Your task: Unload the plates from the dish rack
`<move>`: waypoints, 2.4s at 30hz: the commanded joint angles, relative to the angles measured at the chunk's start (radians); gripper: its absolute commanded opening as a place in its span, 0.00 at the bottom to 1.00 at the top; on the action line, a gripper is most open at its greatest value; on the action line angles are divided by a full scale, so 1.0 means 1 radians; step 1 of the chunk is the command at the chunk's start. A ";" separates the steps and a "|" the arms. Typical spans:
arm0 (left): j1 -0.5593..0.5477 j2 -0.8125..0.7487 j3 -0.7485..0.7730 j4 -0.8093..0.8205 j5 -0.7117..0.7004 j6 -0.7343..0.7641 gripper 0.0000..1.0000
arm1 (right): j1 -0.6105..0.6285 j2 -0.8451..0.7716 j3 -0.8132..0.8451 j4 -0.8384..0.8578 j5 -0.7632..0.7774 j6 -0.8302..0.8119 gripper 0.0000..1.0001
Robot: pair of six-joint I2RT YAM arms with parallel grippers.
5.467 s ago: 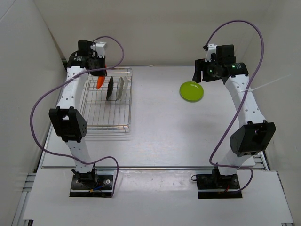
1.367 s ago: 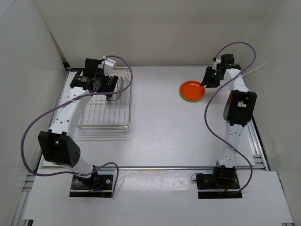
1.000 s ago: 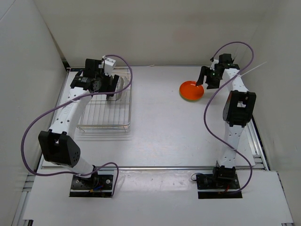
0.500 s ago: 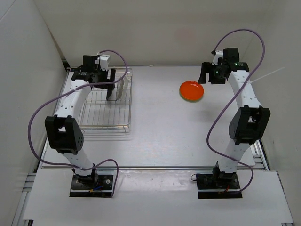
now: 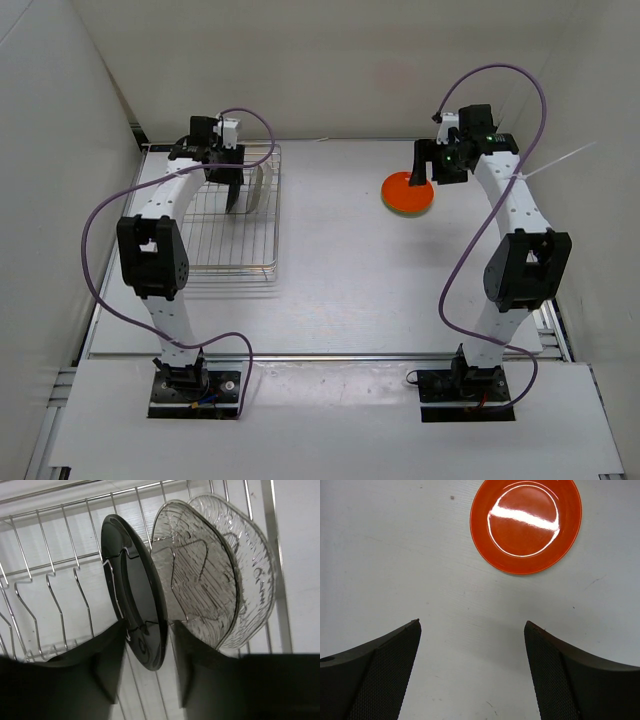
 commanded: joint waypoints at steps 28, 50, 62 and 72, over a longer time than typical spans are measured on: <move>-0.047 -0.191 0.355 -0.227 0.040 -0.060 0.11 | 0.001 -0.090 0.005 0.000 -0.001 -0.007 0.87; -1.209 -0.411 -0.297 0.168 -1.000 0.959 0.11 | -0.017 -0.190 0.140 -0.154 -0.589 -0.011 1.00; -1.312 -0.338 -0.195 0.231 -1.033 1.034 0.11 | 0.056 -0.220 0.065 -0.154 -0.553 -0.040 0.91; -1.259 -0.338 -0.205 0.297 -1.033 1.084 0.11 | 0.074 -0.220 0.054 -0.163 -0.612 -0.040 0.55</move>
